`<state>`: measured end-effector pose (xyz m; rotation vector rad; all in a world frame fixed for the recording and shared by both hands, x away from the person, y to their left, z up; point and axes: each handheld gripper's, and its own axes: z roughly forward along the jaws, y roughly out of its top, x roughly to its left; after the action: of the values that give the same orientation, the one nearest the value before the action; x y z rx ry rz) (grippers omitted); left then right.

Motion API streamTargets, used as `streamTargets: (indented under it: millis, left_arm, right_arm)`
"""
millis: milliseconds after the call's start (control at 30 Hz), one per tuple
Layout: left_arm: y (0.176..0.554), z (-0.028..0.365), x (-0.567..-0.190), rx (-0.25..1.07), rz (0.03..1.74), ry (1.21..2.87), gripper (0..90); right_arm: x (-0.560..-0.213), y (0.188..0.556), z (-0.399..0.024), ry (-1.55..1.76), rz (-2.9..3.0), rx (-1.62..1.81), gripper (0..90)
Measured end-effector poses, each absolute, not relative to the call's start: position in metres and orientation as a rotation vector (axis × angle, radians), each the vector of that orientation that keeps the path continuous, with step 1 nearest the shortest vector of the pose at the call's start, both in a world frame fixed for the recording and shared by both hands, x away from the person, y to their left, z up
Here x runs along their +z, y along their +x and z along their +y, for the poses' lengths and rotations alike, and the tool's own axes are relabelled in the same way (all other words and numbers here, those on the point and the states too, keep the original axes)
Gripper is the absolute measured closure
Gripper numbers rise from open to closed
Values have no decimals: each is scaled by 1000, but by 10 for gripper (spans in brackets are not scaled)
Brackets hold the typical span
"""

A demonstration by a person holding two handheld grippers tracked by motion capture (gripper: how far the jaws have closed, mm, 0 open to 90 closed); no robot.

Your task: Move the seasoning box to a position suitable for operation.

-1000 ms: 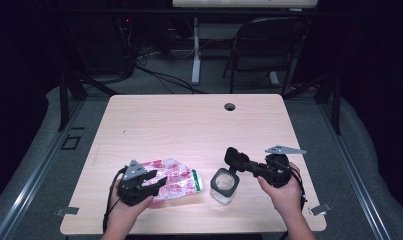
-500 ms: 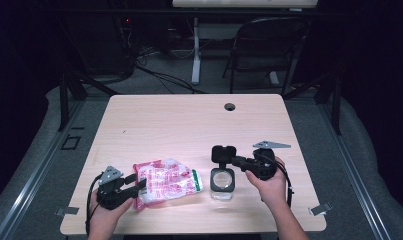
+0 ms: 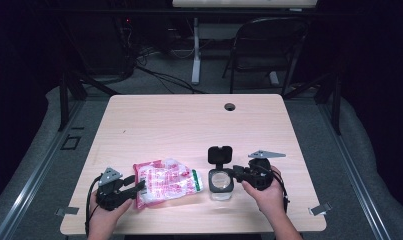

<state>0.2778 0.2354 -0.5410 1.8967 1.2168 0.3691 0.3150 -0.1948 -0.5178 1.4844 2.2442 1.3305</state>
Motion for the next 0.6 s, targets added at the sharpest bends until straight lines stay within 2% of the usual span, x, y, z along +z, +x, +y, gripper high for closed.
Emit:
streamTargets:
  millis: [200,300,333,600]
  left_arm:
    - [277,231,-540,386,1203,1920,526]
    - [276,228,-539,370,1182,1922,503]
    - [276,226,-539,395,1158,1930,471]
    - [269,203,-537,417,1069,2033,498]
  right_arm:
    - [-523,305,-188,1465,2260,1306,683]
    - [-522,303,-187,1466,2274,1309,684]
    - [-520,301,-189,1464,2269,1323,675]
    - [-516,296,-205,1488,2195,1404,658]
